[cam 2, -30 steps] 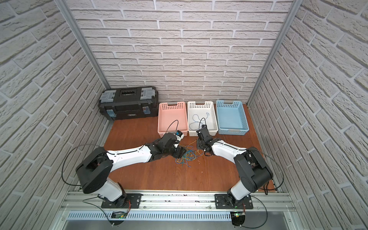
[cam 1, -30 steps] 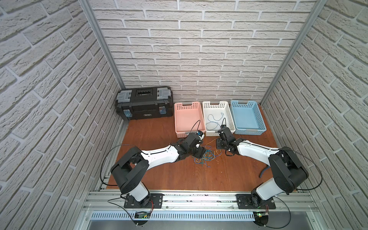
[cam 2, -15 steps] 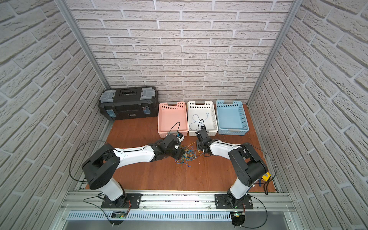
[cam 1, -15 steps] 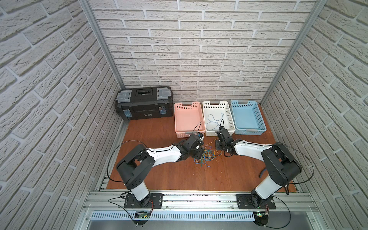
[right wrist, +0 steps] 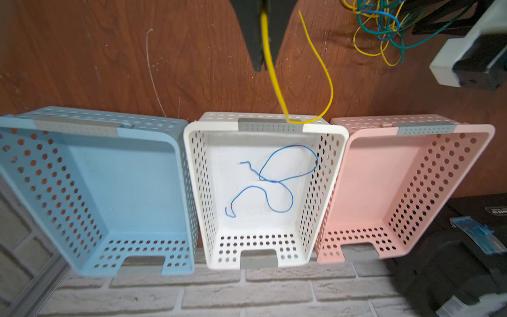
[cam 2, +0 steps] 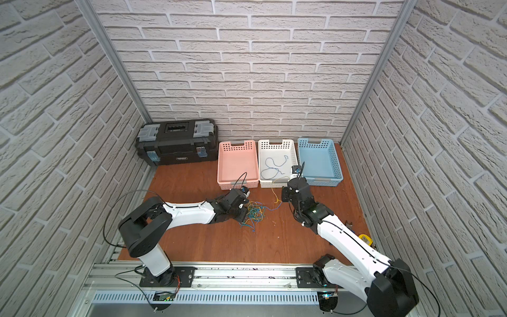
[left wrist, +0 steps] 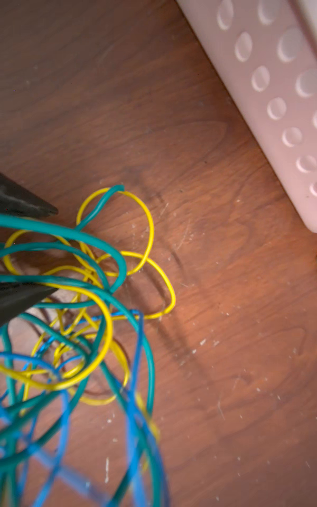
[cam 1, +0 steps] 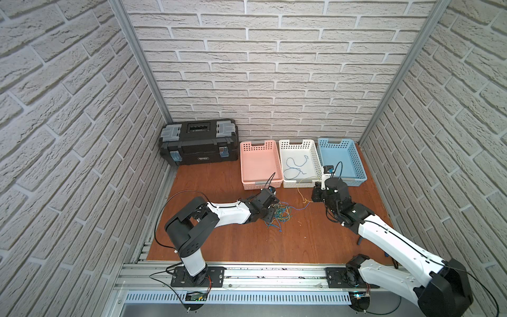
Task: Untangle and sort cables by color
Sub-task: Untie the cable, then place the cable in the bin.
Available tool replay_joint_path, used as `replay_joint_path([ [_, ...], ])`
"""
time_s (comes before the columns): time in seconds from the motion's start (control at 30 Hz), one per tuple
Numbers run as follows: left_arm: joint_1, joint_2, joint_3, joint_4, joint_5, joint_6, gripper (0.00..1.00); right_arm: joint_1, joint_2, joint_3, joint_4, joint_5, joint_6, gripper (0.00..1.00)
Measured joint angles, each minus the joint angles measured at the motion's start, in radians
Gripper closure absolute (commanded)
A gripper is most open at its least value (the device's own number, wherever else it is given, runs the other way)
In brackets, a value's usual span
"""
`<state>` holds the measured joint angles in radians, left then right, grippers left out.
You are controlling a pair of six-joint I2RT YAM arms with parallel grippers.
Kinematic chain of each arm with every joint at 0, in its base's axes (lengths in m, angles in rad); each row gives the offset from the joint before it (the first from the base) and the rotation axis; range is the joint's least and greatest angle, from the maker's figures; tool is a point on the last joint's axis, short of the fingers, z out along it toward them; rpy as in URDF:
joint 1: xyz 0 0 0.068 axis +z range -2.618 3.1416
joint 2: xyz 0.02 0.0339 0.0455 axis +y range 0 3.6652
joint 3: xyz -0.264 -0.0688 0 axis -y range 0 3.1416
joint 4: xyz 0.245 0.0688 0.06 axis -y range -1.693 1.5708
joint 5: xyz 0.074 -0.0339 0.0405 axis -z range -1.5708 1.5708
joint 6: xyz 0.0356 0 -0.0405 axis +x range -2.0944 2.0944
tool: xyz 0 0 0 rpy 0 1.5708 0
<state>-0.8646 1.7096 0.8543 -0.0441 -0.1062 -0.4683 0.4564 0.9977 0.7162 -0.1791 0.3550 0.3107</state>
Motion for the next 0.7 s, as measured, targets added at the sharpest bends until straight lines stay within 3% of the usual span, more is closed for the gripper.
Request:
replay_joint_path([
  [0.37, 0.008, 0.002, -0.013, 0.016, -0.013, -0.001, 0.61, 0.000, -0.147, 0.143, -0.081, 0.060, -0.054, 0.97],
  [0.7, 0.014, 0.006, -0.026, 0.057, -0.021, -0.005, 0.61, 0.000, -0.210, 0.259, -0.061, 0.189, -0.142, 0.97],
])
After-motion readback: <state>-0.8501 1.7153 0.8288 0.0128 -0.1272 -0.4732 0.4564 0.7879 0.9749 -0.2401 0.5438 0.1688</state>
